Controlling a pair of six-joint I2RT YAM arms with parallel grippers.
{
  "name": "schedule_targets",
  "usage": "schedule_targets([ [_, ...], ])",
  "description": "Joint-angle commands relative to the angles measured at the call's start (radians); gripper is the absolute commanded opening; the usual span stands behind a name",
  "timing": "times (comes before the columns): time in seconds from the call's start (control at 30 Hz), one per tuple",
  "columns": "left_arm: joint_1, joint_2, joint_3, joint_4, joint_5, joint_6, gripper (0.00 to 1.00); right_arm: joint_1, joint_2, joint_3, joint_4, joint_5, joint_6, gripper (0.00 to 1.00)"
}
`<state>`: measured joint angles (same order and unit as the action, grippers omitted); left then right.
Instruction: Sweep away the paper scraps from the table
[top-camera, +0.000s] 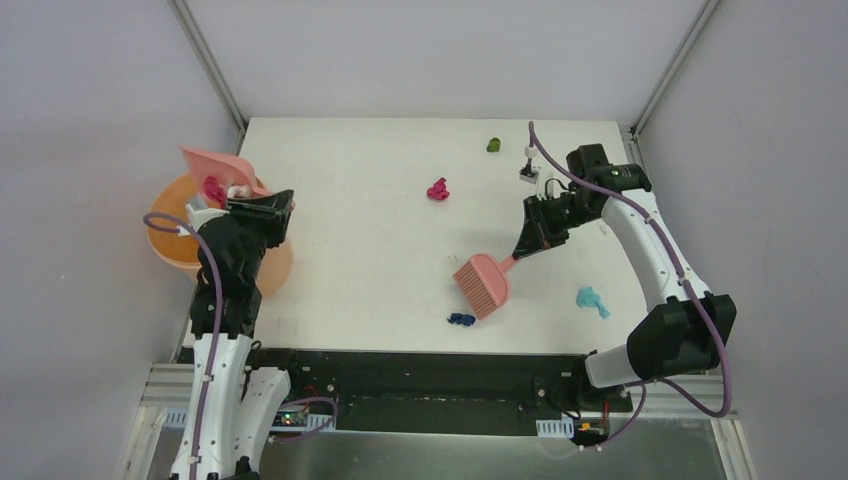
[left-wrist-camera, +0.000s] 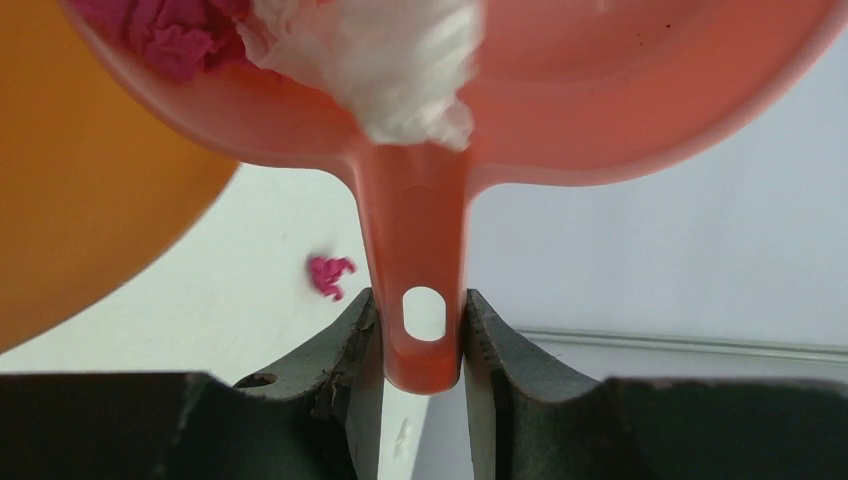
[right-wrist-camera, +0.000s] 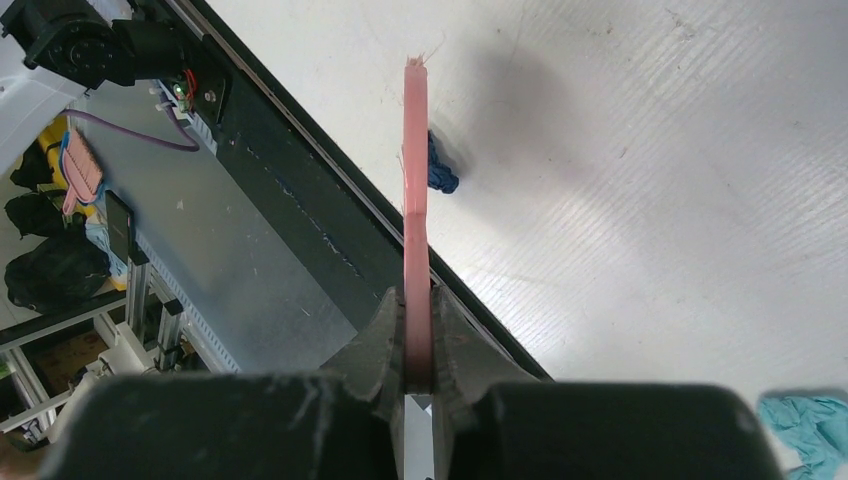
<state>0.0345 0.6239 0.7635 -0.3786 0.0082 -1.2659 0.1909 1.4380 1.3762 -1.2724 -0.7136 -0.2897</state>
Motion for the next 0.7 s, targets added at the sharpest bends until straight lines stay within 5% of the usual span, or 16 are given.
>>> schedule_targets([
  [0.0, 0.011, -0.085, -0.026, 0.236, -0.103, -0.086, 0.0, -0.007, -0.037, -0.002, 0.02, -0.023, 0.009, 0.0],
  [0.37, 0.012, -0.112, -0.291, 0.629, -0.207, -0.609, 0.0, -0.006, -0.041, 0.001, 0.015, -0.026, 0.013, 0.0],
  [0.53, 0.012, -0.032, -0.271, 0.742, -0.145, -0.573, 0.0, -0.005, -0.049, -0.016, 0.021, -0.03, 0.014, 0.0],
  [0.67, 0.013, -0.028, -0.156, 0.696, -0.119, -0.379, 0.0, -0.006, -0.065, -0.034, 0.032, -0.029, 0.017, 0.0],
])
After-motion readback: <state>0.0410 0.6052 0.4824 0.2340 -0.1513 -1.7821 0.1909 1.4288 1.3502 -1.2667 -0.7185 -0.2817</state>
